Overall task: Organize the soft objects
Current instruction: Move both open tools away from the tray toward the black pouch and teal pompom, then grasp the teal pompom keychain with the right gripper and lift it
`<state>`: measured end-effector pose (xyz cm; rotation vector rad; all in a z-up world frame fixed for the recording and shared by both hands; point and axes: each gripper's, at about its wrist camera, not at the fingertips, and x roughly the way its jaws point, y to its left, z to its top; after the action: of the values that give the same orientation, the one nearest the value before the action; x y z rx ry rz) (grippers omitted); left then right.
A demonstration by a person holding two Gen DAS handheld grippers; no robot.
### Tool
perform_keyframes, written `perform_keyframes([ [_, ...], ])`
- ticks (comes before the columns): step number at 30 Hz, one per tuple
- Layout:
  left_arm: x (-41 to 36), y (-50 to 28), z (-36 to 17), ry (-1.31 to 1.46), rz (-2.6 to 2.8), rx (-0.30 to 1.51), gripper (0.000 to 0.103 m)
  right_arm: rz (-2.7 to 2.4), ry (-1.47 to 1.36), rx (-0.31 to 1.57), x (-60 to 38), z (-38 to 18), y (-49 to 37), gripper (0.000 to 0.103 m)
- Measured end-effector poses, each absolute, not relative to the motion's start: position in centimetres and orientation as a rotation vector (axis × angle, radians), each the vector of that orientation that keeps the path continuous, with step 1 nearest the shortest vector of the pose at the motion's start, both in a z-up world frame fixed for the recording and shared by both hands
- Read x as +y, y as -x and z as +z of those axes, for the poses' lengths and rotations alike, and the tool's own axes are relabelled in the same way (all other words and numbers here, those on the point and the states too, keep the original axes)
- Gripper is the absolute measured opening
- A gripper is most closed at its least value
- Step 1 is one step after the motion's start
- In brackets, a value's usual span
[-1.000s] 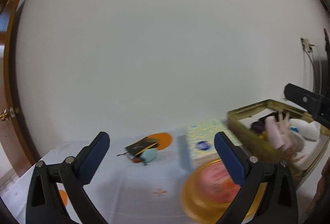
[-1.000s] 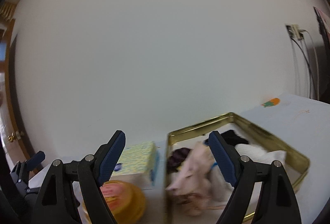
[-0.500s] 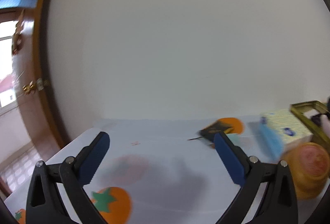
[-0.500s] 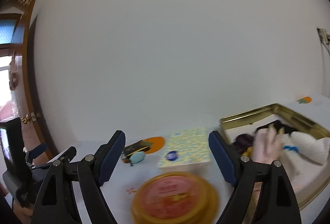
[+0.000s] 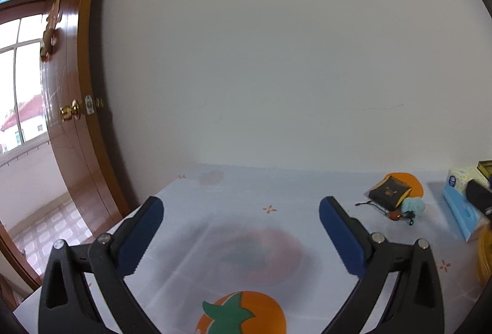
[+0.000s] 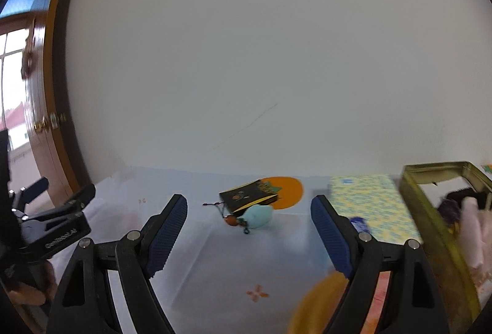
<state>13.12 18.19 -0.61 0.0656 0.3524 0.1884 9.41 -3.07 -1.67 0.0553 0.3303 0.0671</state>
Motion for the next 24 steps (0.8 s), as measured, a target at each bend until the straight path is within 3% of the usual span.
perform_keyframes([
  [1,18.4,-13.4,-0.6,-0.062,0.196,0.365,0.103,0.074,-0.041,0.353,-2.6,-1.8,-10.2,0.083],
  [3,18.5,-13.6,-0.6,-0.061,0.2,0.378,0.103,0.078,-0.012,0.43,-1.4,-2.3,-12.4,0.068],
  [13,18.6,-14.4,-0.8,-0.088,0.204,0.413,0.103,-0.005,-0.108,0.706,-2.0,-5.2,-19.9,0.066],
  [16,18.5,-14.5,-0.9,-0.102,0.209,0.412,0.103,-0.022,-0.108,0.792,-1.8,-6.2,-21.3,0.061],
  [21,18.5,-14.4,-0.8,-0.101,0.205,0.41,0.103,-0.013,-0.155,0.825,-2.7,-6.7,-21.9,0.03],
  [22,18.6,-14.4,-0.8,-0.097,0.202,0.41,0.103,-0.003,-0.167,0.821,-2.9,-6.6,-21.7,0.015],
  [24,18.7,-14.4,-0.8,-0.091,0.199,0.409,0.103,0.025,-0.198,0.771,-3.4,-5.8,-20.6,0.016],
])
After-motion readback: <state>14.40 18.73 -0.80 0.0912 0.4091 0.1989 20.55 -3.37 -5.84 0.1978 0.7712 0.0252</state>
